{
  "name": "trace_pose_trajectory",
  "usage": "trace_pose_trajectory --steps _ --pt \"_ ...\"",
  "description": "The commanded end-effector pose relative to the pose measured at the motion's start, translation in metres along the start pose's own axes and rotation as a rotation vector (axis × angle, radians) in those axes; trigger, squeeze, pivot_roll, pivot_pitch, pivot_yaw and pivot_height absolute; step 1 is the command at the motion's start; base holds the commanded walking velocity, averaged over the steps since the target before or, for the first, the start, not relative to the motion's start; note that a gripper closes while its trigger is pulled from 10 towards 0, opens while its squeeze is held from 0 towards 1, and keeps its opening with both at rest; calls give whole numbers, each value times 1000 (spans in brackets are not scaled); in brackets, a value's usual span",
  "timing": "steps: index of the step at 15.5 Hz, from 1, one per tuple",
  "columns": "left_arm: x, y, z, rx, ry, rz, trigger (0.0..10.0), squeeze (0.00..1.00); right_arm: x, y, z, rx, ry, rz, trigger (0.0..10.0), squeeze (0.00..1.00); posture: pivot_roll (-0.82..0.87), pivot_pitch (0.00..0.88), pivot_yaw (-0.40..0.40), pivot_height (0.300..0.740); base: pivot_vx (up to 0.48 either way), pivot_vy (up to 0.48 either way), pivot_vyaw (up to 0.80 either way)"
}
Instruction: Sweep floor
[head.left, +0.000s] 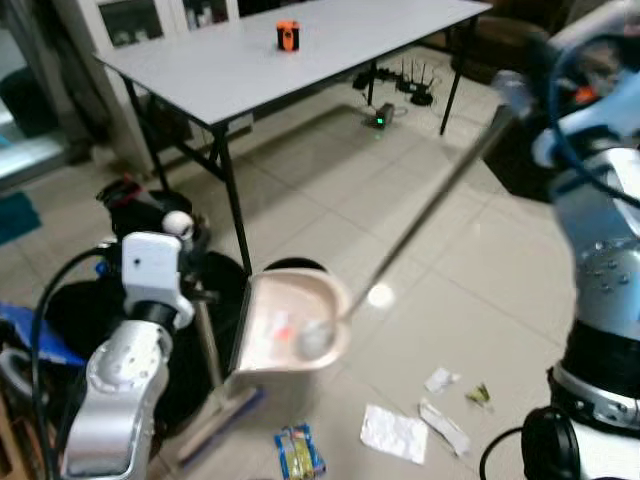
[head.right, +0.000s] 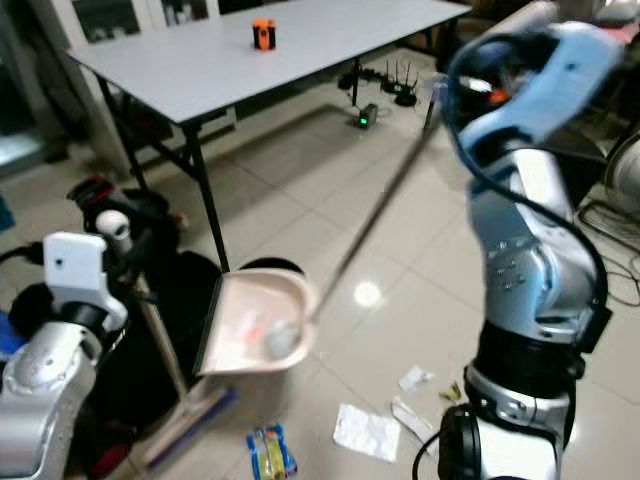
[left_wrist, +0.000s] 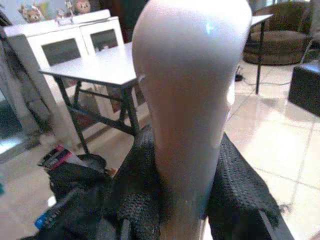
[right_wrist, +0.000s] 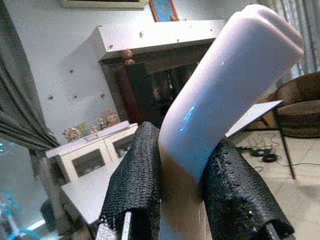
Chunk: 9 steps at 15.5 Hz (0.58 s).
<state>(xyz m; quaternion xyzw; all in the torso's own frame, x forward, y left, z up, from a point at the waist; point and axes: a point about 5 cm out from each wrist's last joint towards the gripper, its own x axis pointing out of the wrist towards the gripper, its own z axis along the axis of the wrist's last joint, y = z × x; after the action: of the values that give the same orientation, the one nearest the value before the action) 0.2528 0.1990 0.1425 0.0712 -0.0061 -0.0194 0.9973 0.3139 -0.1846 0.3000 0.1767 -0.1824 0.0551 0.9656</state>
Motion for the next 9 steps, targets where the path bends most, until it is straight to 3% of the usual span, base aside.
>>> trace_pose_trajectory --steps 1,2,6,9 --pt "2 -3 11 4 -53 -8 10000 0 -1 -6 13 -13 -59 -29 10000 0 35 0 23 740 390 0 0" --pt "2 -3 11 6 -53 -8 10000 0 -1 -7 13 -16 -58 -30 10000 0 35 0 23 740 390 0 0" --pt "2 -3 12 8 -54 -16 10000 0 -1 -7 12 -12 -56 -39 10000 0 36 0 33 740 390 0 800" --pt "4 -4 13 13 -55 -27 10000 0 -3 -13 14 7 -76 -74 10000 0 34 0 43 740 390 0 0"
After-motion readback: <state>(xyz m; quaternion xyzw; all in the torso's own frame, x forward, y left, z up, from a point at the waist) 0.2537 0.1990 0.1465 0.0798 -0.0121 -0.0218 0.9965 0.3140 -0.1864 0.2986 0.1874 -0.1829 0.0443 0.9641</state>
